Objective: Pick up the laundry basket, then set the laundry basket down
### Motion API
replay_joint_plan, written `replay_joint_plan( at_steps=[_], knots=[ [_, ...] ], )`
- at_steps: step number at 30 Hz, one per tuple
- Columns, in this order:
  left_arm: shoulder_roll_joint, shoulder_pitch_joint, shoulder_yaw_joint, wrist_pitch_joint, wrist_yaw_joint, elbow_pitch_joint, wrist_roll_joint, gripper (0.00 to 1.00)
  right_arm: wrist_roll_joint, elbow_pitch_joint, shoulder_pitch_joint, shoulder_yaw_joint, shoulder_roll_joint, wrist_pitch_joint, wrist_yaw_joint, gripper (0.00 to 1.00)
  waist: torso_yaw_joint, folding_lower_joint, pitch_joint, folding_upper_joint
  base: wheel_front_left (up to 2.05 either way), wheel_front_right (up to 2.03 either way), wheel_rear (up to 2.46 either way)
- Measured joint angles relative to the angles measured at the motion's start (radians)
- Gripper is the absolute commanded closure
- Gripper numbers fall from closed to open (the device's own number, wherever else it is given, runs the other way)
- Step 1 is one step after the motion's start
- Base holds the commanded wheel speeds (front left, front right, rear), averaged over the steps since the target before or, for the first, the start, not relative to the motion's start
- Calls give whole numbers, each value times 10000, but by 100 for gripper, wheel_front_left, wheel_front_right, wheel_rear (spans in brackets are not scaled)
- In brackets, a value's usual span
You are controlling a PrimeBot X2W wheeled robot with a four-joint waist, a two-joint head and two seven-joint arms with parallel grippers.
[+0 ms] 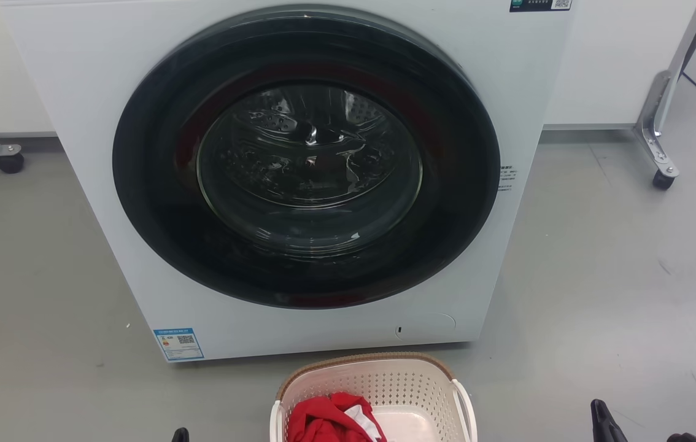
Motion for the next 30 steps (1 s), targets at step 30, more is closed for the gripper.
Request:
replay_joint_plan(
  at_steps=[30],
  knots=[
    [-52,-647,895,961,-708,290,-3940,100,3877,153,-421,-1223,399,1087,677,100,84,0,107,0,0,0,0]
  ],
)
